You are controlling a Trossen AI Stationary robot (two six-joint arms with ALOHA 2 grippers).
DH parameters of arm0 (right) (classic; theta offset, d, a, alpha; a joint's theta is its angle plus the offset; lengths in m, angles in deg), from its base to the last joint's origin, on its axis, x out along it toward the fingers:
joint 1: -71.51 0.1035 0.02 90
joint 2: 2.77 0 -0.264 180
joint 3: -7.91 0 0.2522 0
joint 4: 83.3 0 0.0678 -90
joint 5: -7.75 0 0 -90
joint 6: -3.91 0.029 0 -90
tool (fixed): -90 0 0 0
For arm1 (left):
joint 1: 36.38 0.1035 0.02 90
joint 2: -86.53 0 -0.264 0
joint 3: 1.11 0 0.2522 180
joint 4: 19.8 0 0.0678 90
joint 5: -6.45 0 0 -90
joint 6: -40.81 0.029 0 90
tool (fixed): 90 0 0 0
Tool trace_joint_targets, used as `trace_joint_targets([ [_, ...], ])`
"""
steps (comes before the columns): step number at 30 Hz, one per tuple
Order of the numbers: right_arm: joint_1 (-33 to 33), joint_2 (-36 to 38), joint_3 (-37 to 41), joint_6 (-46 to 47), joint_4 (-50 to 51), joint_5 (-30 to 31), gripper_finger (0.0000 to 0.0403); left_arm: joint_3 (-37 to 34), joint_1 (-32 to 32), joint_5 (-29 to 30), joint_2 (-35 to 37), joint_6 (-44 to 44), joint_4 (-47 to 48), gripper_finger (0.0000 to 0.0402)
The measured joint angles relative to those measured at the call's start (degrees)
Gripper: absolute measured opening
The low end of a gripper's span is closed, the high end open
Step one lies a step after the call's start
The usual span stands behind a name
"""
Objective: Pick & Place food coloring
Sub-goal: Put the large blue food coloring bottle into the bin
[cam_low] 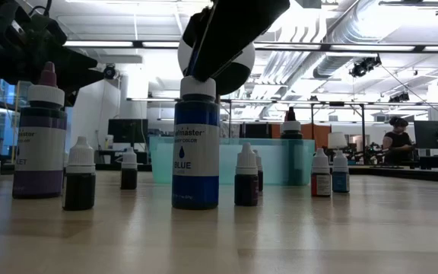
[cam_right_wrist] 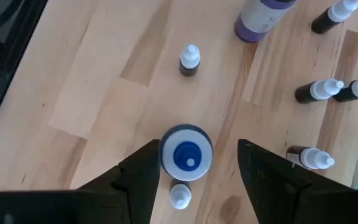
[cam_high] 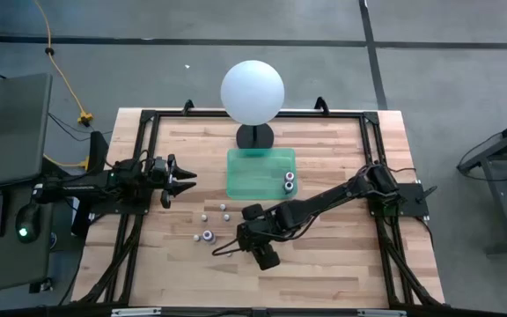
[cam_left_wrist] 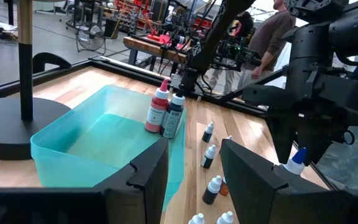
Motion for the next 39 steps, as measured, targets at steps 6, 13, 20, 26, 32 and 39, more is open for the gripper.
trace_joint_targets([
  [6, 0.01, -0.01, 0.00, 0.57, -0.06, -0.79, 0.0204, -0.02, 0.00, 0.00, 0.00, 0.00, 0.00, 0.0147],
  [13, 0.01, -0.01, 0.00, 4.46, -0.68, -0.63, 0.0204, 0.00, 0.00, 0.00, 0.00, 0.00, 0.00, 0.0147],
  [20, -0.08, 0.04, 1.33, 6.47, -3.04, -1.10, 0.0204, -0.02, -0.02, 0.00, 0.00, 0.00, 0.00, 0.0147],
  [26, -0.08, 0.02, 5.84, 9.44, -6.28, -4.37, 0.0204, 0.00, -0.02, 0.00, 0.01, 0.00, 0.00, 0.0147],
  [32, -0.08, 0.10, 6.43, 10.47, -7.39, -4.24, 0.0204, -0.01, 0.00, 0.00, 0.01, 0.00, 0.00, 0.0147],
  [39, -0.09, 0.23, 6.12, 10.45, -8.22, -4.78, 0.0204, -0.01, 0.00, 0.00, 0.01, 0.00, 0.00, 0.0147],
])
